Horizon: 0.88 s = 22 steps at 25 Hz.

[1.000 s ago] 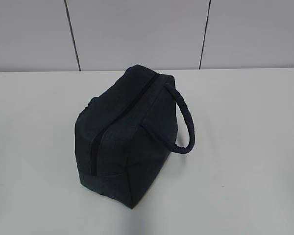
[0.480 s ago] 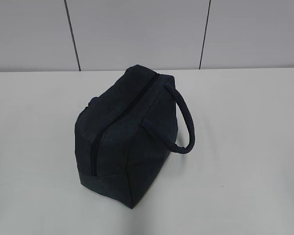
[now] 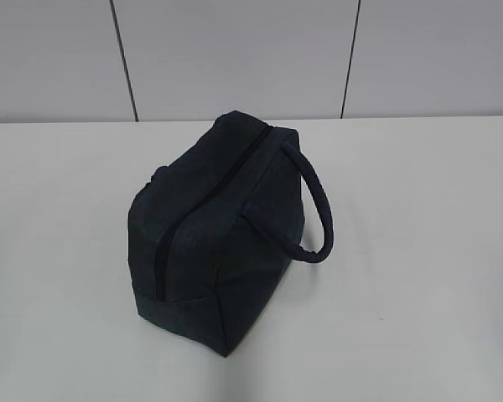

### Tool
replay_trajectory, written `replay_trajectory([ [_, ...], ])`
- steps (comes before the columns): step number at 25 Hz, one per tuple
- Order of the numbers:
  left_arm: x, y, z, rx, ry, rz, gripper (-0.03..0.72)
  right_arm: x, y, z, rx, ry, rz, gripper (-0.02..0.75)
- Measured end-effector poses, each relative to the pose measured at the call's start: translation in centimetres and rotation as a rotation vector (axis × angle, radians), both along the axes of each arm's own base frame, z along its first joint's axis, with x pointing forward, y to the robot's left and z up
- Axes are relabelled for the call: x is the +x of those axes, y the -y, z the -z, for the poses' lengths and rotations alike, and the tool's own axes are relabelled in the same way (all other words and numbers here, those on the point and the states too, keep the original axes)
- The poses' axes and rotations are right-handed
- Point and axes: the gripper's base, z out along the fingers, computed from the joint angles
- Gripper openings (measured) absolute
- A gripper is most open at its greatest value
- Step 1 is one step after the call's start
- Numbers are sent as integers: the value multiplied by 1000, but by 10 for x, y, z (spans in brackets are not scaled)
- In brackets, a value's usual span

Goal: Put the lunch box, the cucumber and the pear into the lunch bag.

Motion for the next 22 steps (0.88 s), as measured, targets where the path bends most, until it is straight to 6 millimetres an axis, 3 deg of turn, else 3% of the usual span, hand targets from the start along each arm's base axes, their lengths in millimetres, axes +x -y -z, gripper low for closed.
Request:
replay_trajectory([
  [22,0,0,0,0,0,0,242,0,0,0,0,0,0,443],
])
